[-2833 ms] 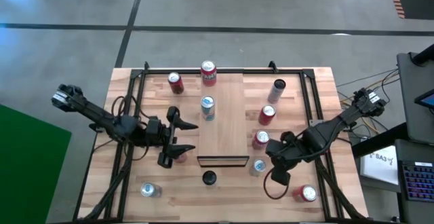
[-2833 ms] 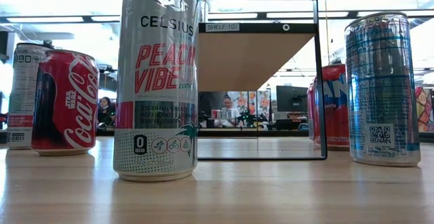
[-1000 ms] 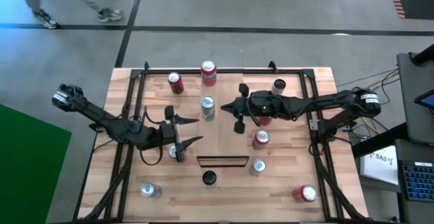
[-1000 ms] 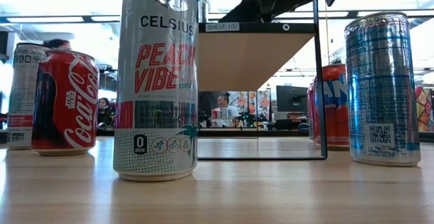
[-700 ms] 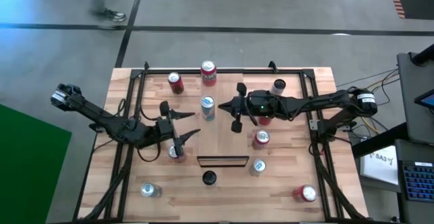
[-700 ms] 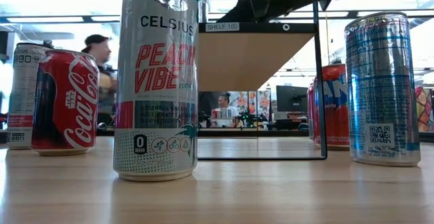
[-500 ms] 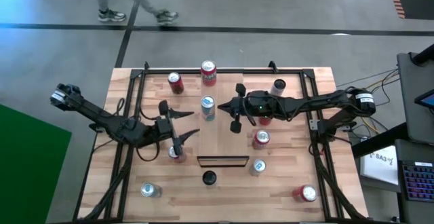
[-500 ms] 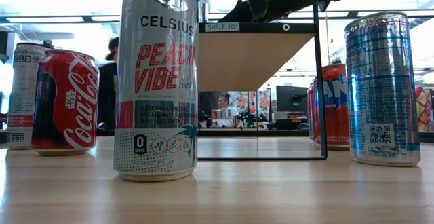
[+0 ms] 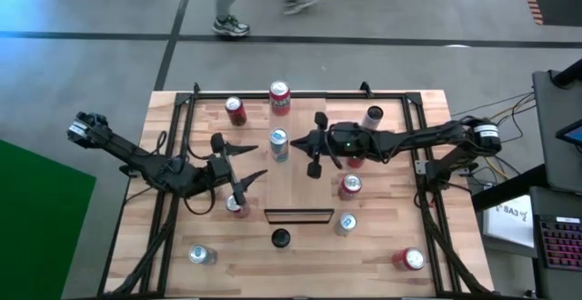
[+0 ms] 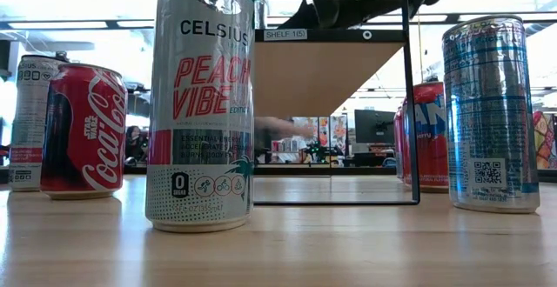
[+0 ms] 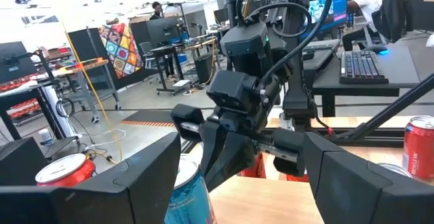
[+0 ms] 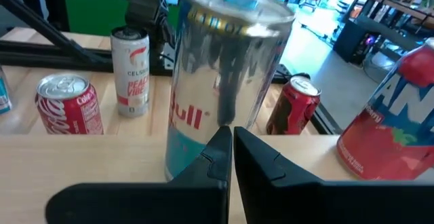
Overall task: Place canned beverage on shelf
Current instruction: Put the bottom right blue soda can on the shelf, then put the red and black soda can on the right shelf
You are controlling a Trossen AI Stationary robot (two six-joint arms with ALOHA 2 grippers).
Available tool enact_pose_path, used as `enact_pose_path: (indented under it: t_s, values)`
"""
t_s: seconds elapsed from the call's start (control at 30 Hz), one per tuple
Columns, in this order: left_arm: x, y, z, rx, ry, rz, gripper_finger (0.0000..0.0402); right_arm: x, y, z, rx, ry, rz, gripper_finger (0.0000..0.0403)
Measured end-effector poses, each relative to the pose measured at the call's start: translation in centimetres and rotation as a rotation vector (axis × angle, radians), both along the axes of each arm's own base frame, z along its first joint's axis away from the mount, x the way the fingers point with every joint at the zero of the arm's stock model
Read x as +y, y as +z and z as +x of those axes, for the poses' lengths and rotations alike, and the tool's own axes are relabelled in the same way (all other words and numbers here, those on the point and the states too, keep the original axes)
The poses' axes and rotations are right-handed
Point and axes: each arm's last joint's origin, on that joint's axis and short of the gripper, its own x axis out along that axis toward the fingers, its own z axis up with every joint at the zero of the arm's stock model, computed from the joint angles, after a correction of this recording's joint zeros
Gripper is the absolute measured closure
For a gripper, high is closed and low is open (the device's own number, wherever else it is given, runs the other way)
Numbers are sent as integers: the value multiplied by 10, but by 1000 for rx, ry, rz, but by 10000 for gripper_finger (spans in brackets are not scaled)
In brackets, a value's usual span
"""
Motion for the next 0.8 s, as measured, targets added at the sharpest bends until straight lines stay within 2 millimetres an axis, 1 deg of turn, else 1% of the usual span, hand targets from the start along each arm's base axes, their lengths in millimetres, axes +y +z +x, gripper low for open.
enact_pose_path:
  t_s: [0.33, 0.47, 0.53, 0.67, 0.8]
  values:
    - [0, 0, 0, 2, 0, 1, 122, -1, -8, 7, -8, -1, 0, 394]
    - [0, 0, 0, 3, 0, 2, 122, -1, -7, 6, -12, -5, 6, 394]
    - [0, 0, 0, 3, 0, 2, 122, 0, -3, 3, -11, -11, 13, 394]
    - [0, 0, 0, 1, 0, -4, 122, 2, 10, -7, 8, -16, 46, 394]
    - [0, -1, 0, -12, -1, -39, 122, 10, 19, -18, 73, -11, 91, 394]
